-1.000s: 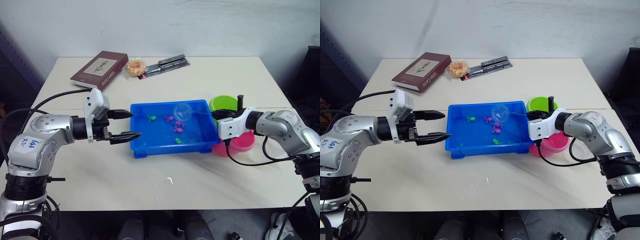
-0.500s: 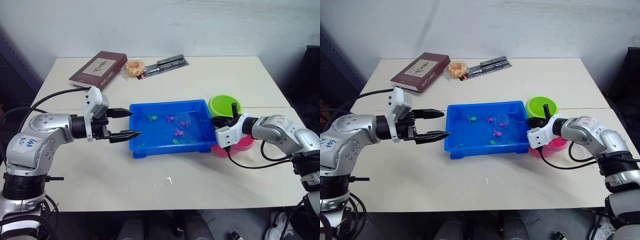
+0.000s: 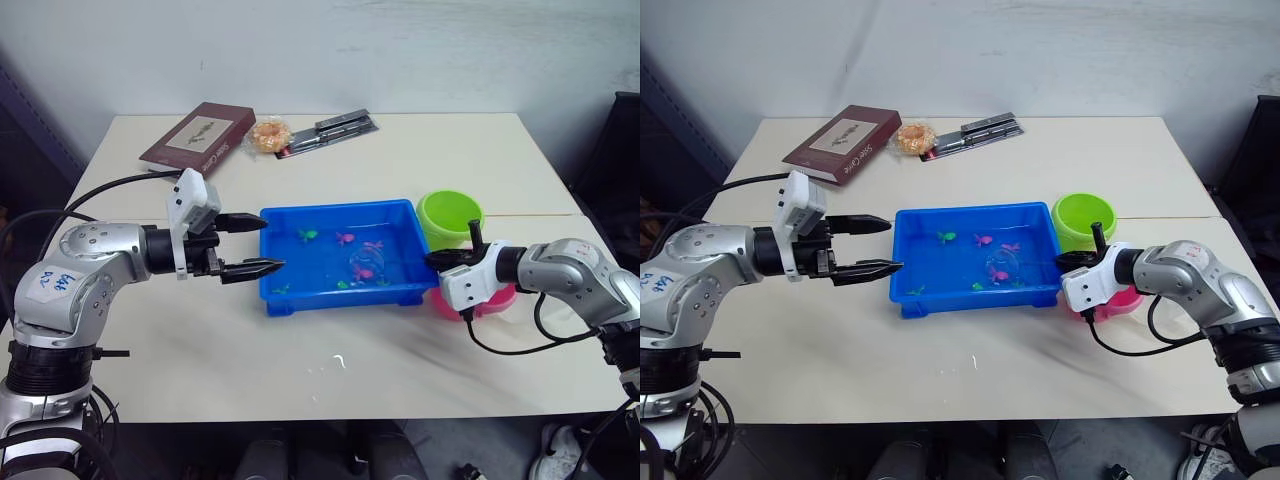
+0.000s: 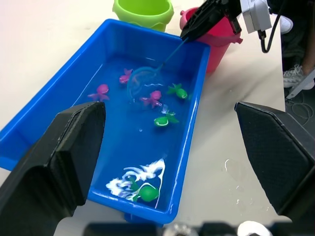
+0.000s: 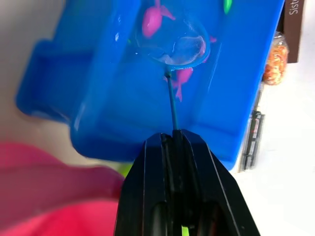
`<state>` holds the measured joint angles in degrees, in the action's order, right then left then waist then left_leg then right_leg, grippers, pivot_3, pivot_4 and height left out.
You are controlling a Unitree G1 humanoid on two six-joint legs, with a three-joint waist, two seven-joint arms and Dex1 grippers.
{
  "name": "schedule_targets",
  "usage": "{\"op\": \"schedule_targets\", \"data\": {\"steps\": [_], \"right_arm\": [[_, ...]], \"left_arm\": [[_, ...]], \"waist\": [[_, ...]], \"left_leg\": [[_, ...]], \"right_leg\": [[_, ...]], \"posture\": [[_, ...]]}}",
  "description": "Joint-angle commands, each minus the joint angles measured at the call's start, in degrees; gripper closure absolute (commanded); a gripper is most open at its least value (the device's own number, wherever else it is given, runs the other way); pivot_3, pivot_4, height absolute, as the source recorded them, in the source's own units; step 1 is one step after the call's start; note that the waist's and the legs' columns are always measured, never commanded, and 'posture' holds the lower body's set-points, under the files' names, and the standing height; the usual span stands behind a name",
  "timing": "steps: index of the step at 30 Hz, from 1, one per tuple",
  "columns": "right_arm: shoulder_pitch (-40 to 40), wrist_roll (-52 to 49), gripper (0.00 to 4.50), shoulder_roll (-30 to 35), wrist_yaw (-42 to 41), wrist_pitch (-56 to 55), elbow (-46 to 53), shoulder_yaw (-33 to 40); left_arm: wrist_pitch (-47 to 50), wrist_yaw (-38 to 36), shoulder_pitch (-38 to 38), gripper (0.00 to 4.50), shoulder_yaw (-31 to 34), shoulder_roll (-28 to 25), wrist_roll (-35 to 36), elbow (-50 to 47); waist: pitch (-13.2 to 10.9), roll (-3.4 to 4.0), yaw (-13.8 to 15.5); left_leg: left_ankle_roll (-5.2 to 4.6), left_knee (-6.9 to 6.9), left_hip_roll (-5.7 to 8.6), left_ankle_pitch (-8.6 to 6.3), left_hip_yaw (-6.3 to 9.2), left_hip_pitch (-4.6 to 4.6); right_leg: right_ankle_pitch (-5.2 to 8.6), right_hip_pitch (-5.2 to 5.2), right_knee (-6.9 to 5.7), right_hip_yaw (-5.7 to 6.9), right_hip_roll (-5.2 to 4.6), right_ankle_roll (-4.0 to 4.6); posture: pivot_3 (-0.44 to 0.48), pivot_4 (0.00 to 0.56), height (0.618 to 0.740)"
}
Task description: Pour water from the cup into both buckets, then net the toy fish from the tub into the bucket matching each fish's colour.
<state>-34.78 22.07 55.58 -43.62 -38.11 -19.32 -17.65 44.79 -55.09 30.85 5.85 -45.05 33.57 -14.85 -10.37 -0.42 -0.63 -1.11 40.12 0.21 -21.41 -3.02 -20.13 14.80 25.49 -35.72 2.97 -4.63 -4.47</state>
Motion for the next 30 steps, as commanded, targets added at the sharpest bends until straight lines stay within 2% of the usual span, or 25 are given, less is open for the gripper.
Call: {"op": "schedule_targets", "data": {"steps": [1, 5, 10, 13, 19, 27, 30], "right_arm": [[0.9, -5.9, 4.5, 0.1, -5.5, 6.6, 3.7, 2.4], [2.7, -13.3, 4.5, -0.1, -11.6, 17.4, 8.9, 4.5], [5.4, -25.4, 4.5, -1.1, -18.1, 40.7, 18.1, 8.8], [6.1, -30.8, 4.5, -1.1, -19.4, 52.7, 22.2, 11.7], [7.5, -37.0, 4.5, -0.1, -18.6, 66.0, 28.6, 17.9], [21.3, -45.2, 4.5, 0.4, -14.3, 75.8, 42.9, 36.4], [32.0, -45.6, 4.5, -0.8, -13.7, 77.7, 48.4, 48.4]], "left_arm": [[-1.5, -0.5, 0.9, 0.01, 0.2, -0.1, 0.3, 0.2], [-2.1, -0.5, 1.1, 0.01, -0.2, 0.0, 0.2, 0.7], [-2.9, -0.6, 1.2, 0.01, -0.7, 0.2, 0.1, 1.2], [-3.2, -0.7, 1.6, 0.01, -1.3, 0.7, 0.2, 1.7], [-2.9, -1.7, 3.8, 0.01, -2.6, 3.0, 1.4, 3.5], [-3.4, -5.3, 8.9, 0.01, -5.7, 6.9, 1.6, 7.5], [-4.0, -7.7, 10.6, 0.01, -7.5, 8.2, 1.8, 8.6]], "waist": [[0.0, 0.0, 0.1], [0.0, 0.0, 0.4], [0.0, 0.0, 0.5], [0.0, 0.0, 0.6], [0.0, 0.0, 0.7], [0.0, 0.0, 1.9], [0.0, 0.0, 2.4]], "left_leg": [[0.0, 0.0, 0.0, 0.0, 0.0, 0.0], [0.0, 0.0, -0.01, 0.0, 0.02, -0.01], [-0.01, 0.0, -0.01, 0.0, 0.05, -0.03], [-0.01, 0.0, -0.01, 0.0, 0.07, -0.03], [-0.02, -0.01, 0.0, -0.01, 0.08, -0.05], [-0.03, -0.01, 0.03, -0.02, 0.1, -0.09], [-0.03, -0.02, 0.04, -0.02, 0.11, -0.09]], "right_leg": [[0.0, 0.0, 0.0, 0.0, 0.0, 0.0], [0.0, 0.0, 0.0, 0.01, 0.01, 0.0], [0.0, 0.0, 0.01, 0.03, -0.01, 0.0], [0.0, 0.0, 0.0, 0.04, -0.02, 0.0], [0.0, 0.01, 0.02, 0.06, -0.03, 0.0], [-0.02, 0.01, 0.06, 0.1, 0.0, -0.04], [-0.02, 0.0, 0.06, 0.1, 0.05, -0.04]], "posture": [[0.0, 0.15, 0.74], [0.0, 0.15, 0.74], [0.0, 0.15, 0.74], [0.0, 0.15, 0.74], [0.0, 0.15, 0.74], [0.0, 0.15, 0.74], [0.0, 0.15, 0.74]]}}
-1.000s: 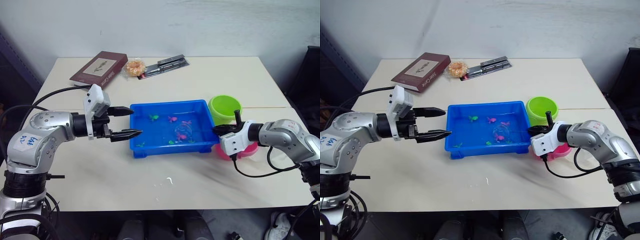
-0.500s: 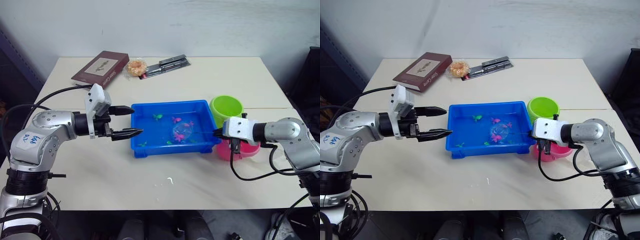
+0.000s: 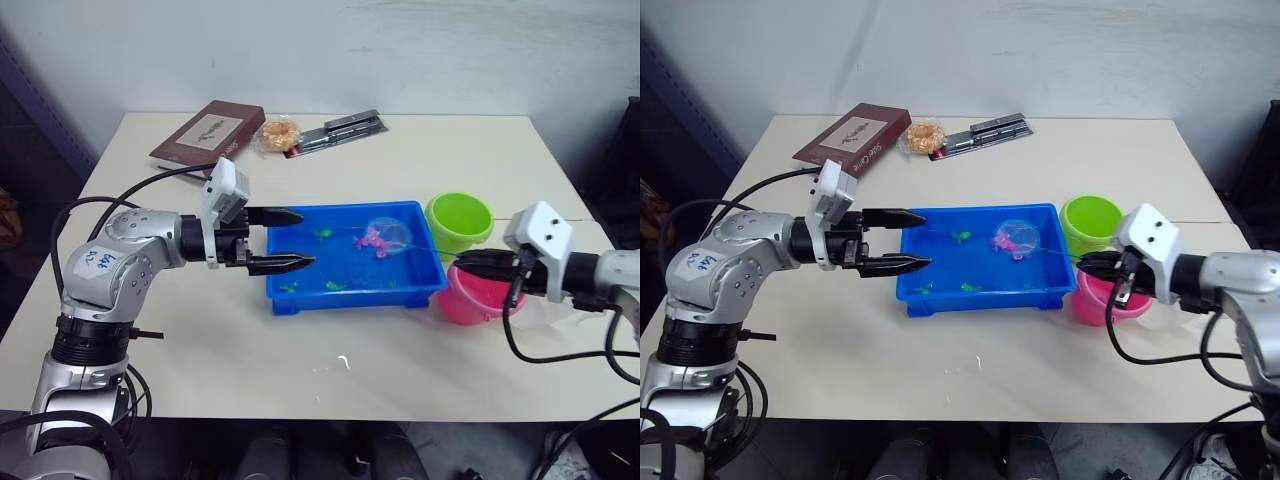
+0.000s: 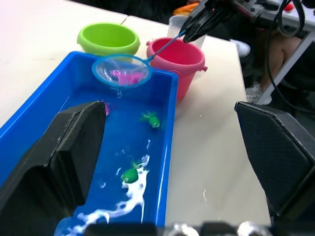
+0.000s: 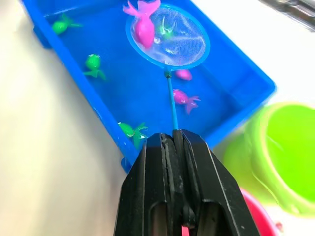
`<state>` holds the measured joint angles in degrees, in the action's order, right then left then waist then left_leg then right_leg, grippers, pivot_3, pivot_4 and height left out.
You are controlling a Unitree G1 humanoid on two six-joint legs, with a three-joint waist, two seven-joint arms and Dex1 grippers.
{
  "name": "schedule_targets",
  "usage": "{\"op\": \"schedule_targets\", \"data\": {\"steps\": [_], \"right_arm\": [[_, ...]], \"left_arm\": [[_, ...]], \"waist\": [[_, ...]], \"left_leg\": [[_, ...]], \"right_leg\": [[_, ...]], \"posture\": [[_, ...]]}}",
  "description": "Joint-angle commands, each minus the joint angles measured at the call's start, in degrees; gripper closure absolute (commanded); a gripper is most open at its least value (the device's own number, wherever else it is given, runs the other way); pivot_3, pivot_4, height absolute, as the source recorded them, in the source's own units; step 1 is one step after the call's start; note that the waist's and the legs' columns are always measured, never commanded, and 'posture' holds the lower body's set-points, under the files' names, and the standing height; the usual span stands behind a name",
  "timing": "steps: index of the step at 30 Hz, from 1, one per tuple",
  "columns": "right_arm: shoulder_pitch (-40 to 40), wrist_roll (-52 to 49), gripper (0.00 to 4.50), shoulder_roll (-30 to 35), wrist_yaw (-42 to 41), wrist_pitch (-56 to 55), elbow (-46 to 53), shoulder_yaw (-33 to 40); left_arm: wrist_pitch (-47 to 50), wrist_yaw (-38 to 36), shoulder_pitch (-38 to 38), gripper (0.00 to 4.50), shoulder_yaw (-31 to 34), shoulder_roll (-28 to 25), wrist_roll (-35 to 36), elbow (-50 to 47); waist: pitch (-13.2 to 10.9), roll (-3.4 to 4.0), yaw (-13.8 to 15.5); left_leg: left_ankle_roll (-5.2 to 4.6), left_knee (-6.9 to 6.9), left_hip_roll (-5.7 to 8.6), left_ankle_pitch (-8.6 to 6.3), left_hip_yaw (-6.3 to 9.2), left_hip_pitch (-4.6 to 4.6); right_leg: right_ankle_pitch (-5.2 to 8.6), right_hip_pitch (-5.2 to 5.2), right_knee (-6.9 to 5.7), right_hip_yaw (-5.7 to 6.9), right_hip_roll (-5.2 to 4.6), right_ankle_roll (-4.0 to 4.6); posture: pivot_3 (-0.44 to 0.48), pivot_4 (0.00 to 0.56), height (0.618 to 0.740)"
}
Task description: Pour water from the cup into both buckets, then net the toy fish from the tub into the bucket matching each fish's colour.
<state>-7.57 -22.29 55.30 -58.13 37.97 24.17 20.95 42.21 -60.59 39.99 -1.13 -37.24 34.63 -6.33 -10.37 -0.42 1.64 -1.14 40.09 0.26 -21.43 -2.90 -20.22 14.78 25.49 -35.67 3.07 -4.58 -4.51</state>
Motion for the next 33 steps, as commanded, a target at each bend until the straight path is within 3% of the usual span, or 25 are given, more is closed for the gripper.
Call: {"op": "schedule_targets", "data": {"steps": [1, 7, 13, 17, 21, 24, 33], "right_arm": [[8.5, -1.1, 4.5, -1.5, 1.1, 2.1, 6.6, 14.3], [24.6, 1.6, 4.5, -7.3, 0.7, -3.5, 9.7, 29.5], [33.8, 15.7, 4.5, -8.7, 3.5, -27.6, 5.9, 28.2], [35.5, 29.9, 4.5, -5.8, 10.0, -48.8, -0.6, 26.9], [35.5, 49.2, 4.5, 0.4, 22.3, -70.9, -6.2, 26.6], [33.1, 57.6, 4.5, 2.6, 28.5, -74.4, -7.1, 26.7], [33.0, 59.6, 4.5, 5.9, 31.2, -83.0, -10.6, 25.9]], "left_arm": [[-1.7, -2.9, 2.5, 0.01, -1.3, 1.2, 0.6, 0.6], [-4.2, -6.3, 7.1, 0.01, -4.4, 5.4, -0.8, 5.5], [-7.9, -9.1, 10.1, 0.01, -6.3, 7.5, -3.5, 11.7], [-8.9, -10.0, 11.1, 0.01, -6.4, 8.2, -4.4, 13.4], [-10.4, -10.8, 11.1, 0.01, -6.6, 8.0, -5.7, 14.2], [-10.4, -11.1, 10.9, 0.01, -6.2, 7.7, -6.1, 14.0], [-10.1, -9.8, 9.8, 0.01, -4.8, 6.5, -6.3, 12.7]], "waist": [[0.0, 0.0, 0.1], [0.0, -0.01, 0.0], [0.0, 0.01, -0.9], [0.0, 0.01, -1.2], [0.0, -0.01, -1.4], [0.0, -0.01, -1.5], [0.0, -0.01, -1.5]], "left_leg": [[0.0, 0.0, 0.0, 0.0, 0.0, -0.01], [-0.19, 0.03, 0.16, 0.02, -0.1, 0.03], [-0.27, -0.03, 0.18, 0.0, -0.33, 0.15], [-0.28, -0.03, 0.19, 0.0, -0.38, 0.23], [-0.28, -0.04, 0.21, 0.01, -0.42, 0.24], [-0.25, -0.04, 0.18, 0.01, -0.41, 0.23], [-0.24, -0.02, 0.19, 0.03, -0.38, 0.19]], "right_leg": [[0.0, 0.0, 0.01, 0.0, 0.01, 0.0], [-0.1, -0.09, 0.04, -0.11, 0.11, -0.17], [-0.11, -0.11, 0.11, -0.31, 0.17, -0.2], [-0.11, -0.12, 0.13, -0.37, 0.17, -0.2], [-0.11, -0.11, 0.14, -0.4, 0.15, -0.2], [-0.11, -0.09, 0.14, -0.41, 0.15, -0.2], [-0.11, -0.1, 0.14, -0.38, 0.15, -0.2]], "posture": [[0.0, 0.15, 0.74], [0.0, 0.15, 0.74], [0.0, 0.15, 0.74], [0.0, 0.15, 0.74], [0.0, 0.15, 0.74], [0.0, 0.15, 0.74], [0.0, 0.15, 0.74]]}}
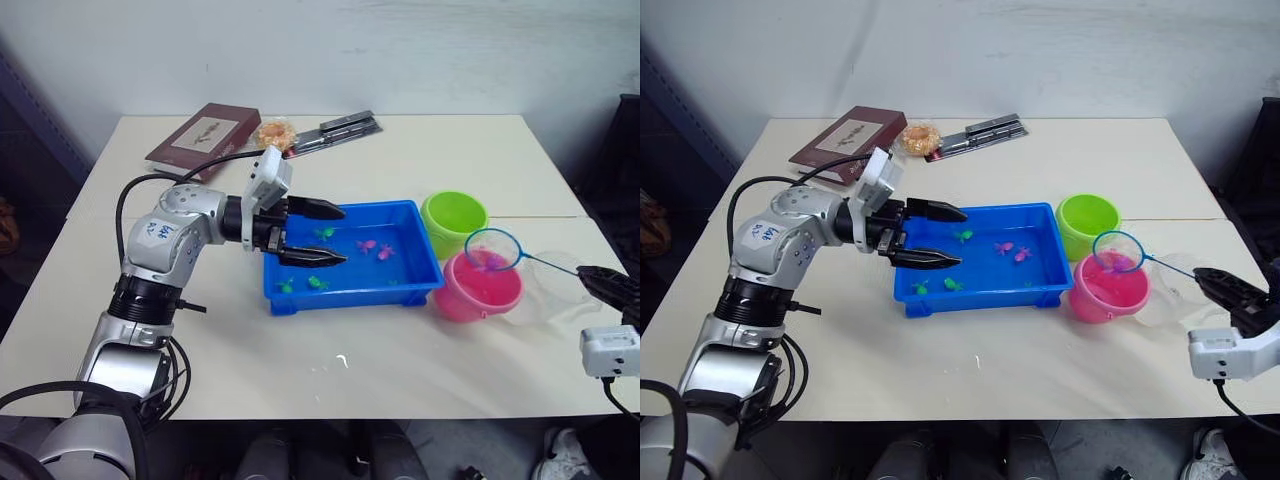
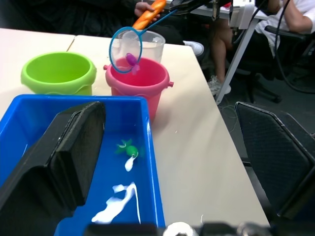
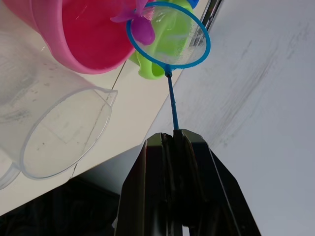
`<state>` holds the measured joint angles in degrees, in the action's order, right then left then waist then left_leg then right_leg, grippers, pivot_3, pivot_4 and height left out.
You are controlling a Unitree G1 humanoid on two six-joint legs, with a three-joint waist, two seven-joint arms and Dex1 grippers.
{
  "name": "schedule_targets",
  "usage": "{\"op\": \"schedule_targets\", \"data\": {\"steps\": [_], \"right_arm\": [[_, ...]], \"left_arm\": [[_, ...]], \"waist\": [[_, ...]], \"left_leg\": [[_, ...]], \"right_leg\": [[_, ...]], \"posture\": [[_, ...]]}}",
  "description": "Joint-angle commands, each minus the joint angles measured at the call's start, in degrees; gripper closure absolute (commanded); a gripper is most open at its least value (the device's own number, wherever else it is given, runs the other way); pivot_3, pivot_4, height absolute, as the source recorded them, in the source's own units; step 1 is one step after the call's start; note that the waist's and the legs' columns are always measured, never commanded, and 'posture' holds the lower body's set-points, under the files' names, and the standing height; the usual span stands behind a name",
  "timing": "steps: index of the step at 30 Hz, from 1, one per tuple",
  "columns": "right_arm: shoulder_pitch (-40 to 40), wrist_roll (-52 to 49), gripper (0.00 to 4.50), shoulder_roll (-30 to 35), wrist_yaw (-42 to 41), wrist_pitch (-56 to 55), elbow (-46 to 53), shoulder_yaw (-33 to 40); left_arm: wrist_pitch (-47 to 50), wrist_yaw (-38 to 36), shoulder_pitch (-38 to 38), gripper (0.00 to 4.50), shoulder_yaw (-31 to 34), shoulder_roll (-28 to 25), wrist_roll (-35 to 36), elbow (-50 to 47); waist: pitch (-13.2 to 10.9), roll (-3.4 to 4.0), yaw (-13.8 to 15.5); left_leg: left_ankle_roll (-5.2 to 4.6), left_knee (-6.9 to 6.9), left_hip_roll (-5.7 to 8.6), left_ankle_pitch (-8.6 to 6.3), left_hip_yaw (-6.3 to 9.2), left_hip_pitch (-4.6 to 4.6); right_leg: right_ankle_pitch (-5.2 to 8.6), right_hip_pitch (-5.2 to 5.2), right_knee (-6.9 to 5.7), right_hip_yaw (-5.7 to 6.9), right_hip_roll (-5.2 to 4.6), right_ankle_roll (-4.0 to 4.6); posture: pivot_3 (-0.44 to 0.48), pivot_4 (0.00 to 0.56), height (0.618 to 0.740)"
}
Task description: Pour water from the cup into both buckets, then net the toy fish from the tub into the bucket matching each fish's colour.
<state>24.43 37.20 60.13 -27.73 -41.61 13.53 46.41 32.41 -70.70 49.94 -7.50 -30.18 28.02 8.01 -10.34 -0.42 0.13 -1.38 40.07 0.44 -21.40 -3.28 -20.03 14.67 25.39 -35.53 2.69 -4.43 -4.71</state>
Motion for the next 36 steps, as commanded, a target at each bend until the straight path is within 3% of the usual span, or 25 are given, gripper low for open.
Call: {"op": "schedule_targets", "data": {"steps": [1, 9, 12, 15, 19, 26, 31, 36], "right_arm": [[0.2, 0.3, 4.5, 1.7, 1.3, -3.1, -1.3, 1.1], [-5.3, -0.8, 4.5, 8.2, 2.4, -4.3, -7.9, -2.3], [-3.4, -1.4, 4.5, 9.1, 1.0, -9.8, -6.3, -5.1], [-7.1, 0.0, 4.5, 10.7, 3.0, -6.2, -12.5, -3.5], [-6.9, 1.7, 4.5, 11.7, 4.0, -10.4, -13.5, -4.8], [-14.7, -9.8, 4.5, 14.8, 2.8, -8.3, -17.4, -9.9], [-31.2, -13.8, 4.5, 19.4, 2.0, -6.9, -18.1, -24.9], [-54.4, -8.1, 4.5, 13.8, -2.1, -9.7, -23.8, -44.4]], "left_arm": [[-0.1, 0.5, -0.4, 0.01, 1.8, -0.7, 0.4, -2.0], [0.1, 2.0, -1.9, 0.01, 2.7, -1.5, 0.2, -3.3], [0.2, 2.6, -2.4, 0.01, 3.0, -1.9, 0.3, -3.7], [0.7, 3.2, -2.8, 0.01, 3.5, -2.4, 0.8, -4.6], [0.9, 3.7, -3.0, 0.01, 3.9, -2.7, 0.6, -5.0], [0.4, 4.0, -3.7, 0.01, 4.0, -3.4, -0.1, -5.3], [0.9, 4.7, -6.4, 0.01, 3.6, -4.8, -1.2, -5.7], [1.4, 6.5, -8.8, 0.01, 4.0, -5.5, -1.5, -8.3]], "waist": [[0.0, 0.0, -0.1], [0.0, 0.0, -0.3], [0.0, 0.0, -0.3], [0.0, 0.0, -0.2], [0.0, -0.01, -0.1], [0.0, 0.0, -0.4], [0.0, 0.04, -1.0], [0.0, -0.03, -1.6]], "left_leg": [[0.0, 0.0, 0.0, 0.0, 0.0, 0.0], [0.01, -0.01, -0.07, 0.0, -0.05, 0.05], [0.01, -0.01, -0.07, 0.0, -0.08, 0.1], [0.02, -0.02, -0.1, -0.01, -0.06, 0.05], [-0.07, 0.0, 0.0, 0.03, -0.06, 0.03], [-0.01, 0.0, -0.12, 0.02, -0.1, 0.05], [0.04, -0.06, -0.13, 0.01, -0.37, 0.33], [0.1, -0.05, -0.18, -0.03, -0.37, 0.38]], "right_leg": [[0.0, 0.0, 0.01, 0.0, 0.0, 0.0], [0.01, 0.0, 0.02, -0.07, -0.01, 0.02], [0.01, 0.0, 0.0, -0.09, -0.02, 0.02], [0.01, 0.0, 0.0, -0.08, -0.01, 0.02], [-0.03, -0.01, 0.02, -0.07, -0.06, -0.06], [-0.03, -0.01, 0.01, -0.1, -0.07, -0.04], [-0.01, -0.01, -0.04, -0.39, -0.1, -0.02], [0.02, -0.02, -0.06, -0.46, -0.08, 0.04]], "posture": [[0.0, 0.15, 0.74], [0.0, 0.15, 0.74], [0.0, 0.15, 0.74], [0.0, 0.15, 0.74], [0.0, 0.15, 0.74], [0.0, 0.15, 0.74], [0.0, 0.15, 0.74], [0.0, 0.15, 0.74]]}}
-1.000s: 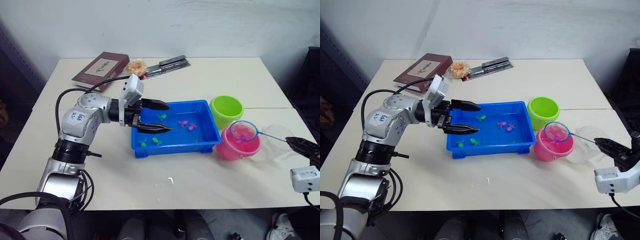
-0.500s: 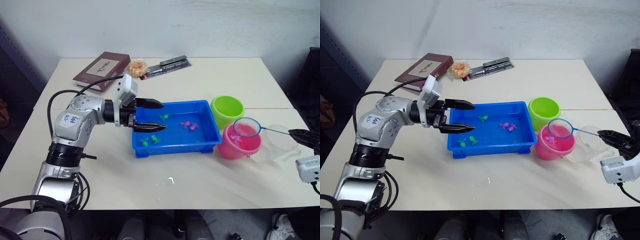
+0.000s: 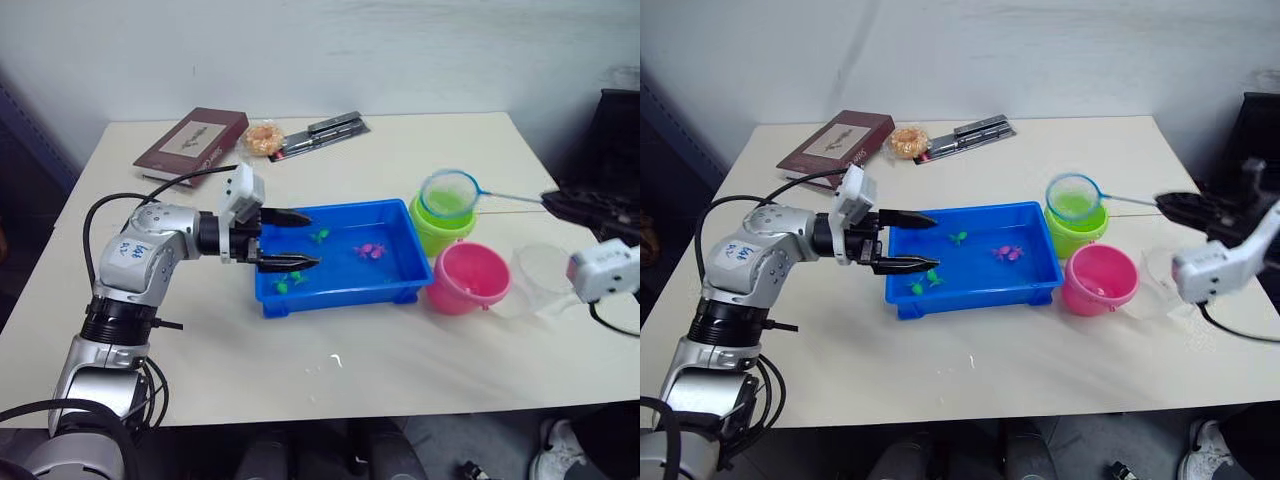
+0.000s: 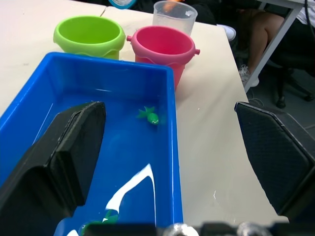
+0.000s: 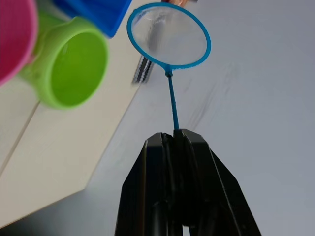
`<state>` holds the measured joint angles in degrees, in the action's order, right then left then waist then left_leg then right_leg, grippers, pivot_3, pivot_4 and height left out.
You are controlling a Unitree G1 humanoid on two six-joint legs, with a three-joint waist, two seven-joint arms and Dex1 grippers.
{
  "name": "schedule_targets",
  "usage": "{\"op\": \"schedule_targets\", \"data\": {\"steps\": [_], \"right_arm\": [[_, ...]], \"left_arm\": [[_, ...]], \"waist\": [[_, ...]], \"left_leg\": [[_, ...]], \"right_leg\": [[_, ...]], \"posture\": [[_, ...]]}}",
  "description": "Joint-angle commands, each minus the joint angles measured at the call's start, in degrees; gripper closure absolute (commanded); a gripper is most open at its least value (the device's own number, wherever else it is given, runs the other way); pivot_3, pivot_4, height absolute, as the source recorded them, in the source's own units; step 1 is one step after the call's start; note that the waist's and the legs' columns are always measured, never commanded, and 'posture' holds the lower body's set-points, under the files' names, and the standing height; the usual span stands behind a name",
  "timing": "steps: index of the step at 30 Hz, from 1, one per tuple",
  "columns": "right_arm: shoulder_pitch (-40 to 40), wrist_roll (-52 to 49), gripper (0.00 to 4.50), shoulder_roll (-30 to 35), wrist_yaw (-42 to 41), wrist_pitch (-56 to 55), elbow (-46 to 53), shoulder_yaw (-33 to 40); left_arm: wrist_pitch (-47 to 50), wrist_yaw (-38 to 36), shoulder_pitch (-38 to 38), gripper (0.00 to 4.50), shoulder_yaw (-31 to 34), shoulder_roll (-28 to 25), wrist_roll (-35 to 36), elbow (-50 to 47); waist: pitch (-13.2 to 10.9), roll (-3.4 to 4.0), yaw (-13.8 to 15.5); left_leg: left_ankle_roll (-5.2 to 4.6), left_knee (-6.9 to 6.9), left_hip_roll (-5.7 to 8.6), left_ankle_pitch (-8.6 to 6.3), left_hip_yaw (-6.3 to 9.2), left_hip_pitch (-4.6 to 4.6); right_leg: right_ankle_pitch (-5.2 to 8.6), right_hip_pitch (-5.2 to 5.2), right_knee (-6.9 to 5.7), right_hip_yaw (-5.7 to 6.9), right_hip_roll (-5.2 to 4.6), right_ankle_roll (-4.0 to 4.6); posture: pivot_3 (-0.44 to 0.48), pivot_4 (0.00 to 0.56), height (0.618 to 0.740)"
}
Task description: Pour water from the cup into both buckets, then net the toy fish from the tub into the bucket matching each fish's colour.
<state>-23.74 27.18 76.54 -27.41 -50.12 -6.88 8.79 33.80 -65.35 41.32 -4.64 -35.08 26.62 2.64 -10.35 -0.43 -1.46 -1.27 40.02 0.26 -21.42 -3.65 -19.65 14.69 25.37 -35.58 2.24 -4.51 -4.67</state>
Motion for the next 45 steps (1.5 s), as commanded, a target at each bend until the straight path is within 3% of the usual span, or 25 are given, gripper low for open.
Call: {"op": "schedule_targets", "data": {"steps": [1, 7, 15, 24, 35, 39, 41, 43, 45], "right_arm": [[-9.9, 1.8, 4.5, -4.8, -3.7, -2.6, -5.2, -10.2], [-24.2, 9.5, 4.5, -14.2, -3.1, -9.5, -16.9, -22.0], [-33.7, 22.2, 4.5, -21.1, 5.8, -11.2, -30.6, -30.6], [-39.9, 31.5, 4.5, -23.6, 17.5, -10.7, -39.5, -37.4], [-44.4, 35.3, 4.5, -23.5, 23.9, -7.0, -43.4, -40.6], [-43.0, 27.0, 4.5, -21.4, 17.3, -9.5, -44.4, -37.9], [-38.6, 12.2, 4.5, -20.7, 4.0, -8.1, -44.0, -34.5], [-30.6, -6.7, 4.5, -20.2, -12.4, 3.2, -36.4, -30.0], [-20.7, -22.9, 4.5, -17.9, -25.6, 21.7, -21.6, -25.7]], "left_arm": [[0.3, 1.7, -0.8, 0.01, 1.5, -1.0, 0.0, -3.9], [3.4, 4.5, -4.4, 0.01, 4.6, -3.7, 1.9, -9.5], [7.2, 7.6, -7.2, 0.01, 7.7, -5.3, 3.8, -15.0], [9.4, 9.7, -8.3, 0.01, 10.0, -7.1, 5.3, -17.3], [9.0, 10.4, -6.9, 0.01, 8.7, -6.4, 5.3, -16.3], [8.7, 10.3, -6.6, 0.01, 8.5, -6.2, 5.4, -16.1], [8.7, 10.1, -6.9, 0.01, 8.5, -6.3, 5.6, -16.4], [8.8, 9.7, -7.1, 0.01, 8.5, -6.5, 5.8, -16.7], [8.8, 9.4, -7.1, 0.01, 8.4, -6.5, 6.0, -16.5]], "waist": [[0.0, -0.03, 0.0], [0.0, -0.02, -0.2], [0.0, -0.02, -0.1], [0.0, -0.01, -0.3], [0.0, -0.01, -0.3], [0.0, -0.01, -0.3], [0.0, -0.01, -0.2], [0.0, -0.01, -0.2], [0.0, -0.01, -0.1]], "left_leg": [[0.01, 0.0, 0.0, 0.0, -0.01, -0.04], [0.0, -0.01, 0.0, -0.01, -0.04, -0.09], [0.0, 0.02, -0.02, -0.01, 0.02, -0.17], [0.03, 0.0, -0.04, -0.03, 0.0, -0.17], [0.05, 0.0, -0.04, -0.04, 0.01, -0.18], [0.06, 0.0, -0.04, -0.04, 0.02, -0.18], [0.06, 0.0, -0.04, -0.04, 0.03, -0.2], [0.05, 0.01, -0.06, -0.04, 0.13, -0.2], [0.05, 0.05, -0.11, -0.04, 0.29, -0.22]], "right_leg": [[0.0, 0.01, 0.01, 0.01, -0.01, 0.0], [0.0, 0.09, -0.07, 0.05, -0.04, -0.01], [0.0, 0.11, -0.14, 0.12, -0.08, 0.0], [0.01, 0.14, -0.19, 0.13, -0.06, 0.03], [0.03, 0.15, -0.2, 0.17, -0.06, 0.05], [0.03, 0.15, -0.19, 0.19, -0.05, 0.05], [0.03, 0.15, -0.17, 0.21, -0.06, 0.05], [0.02, 0.04, -0.07, 0.33, -0.06, 0.04], [0.01, -0.07, -0.01, 0.45, -0.07, 0.03]], "posture": [[0.0, 0.15, 0.74], [0.0, 0.15, 0.74], [0.0, 0.15, 0.74], [0.0, 0.15, 0.74], [0.0, 0.15, 0.74], [0.0, 0.15, 0.74], [0.0, 0.15, 0.74], [0.0, 0.15, 0.74], [0.0, 0.15, 0.74]]}}
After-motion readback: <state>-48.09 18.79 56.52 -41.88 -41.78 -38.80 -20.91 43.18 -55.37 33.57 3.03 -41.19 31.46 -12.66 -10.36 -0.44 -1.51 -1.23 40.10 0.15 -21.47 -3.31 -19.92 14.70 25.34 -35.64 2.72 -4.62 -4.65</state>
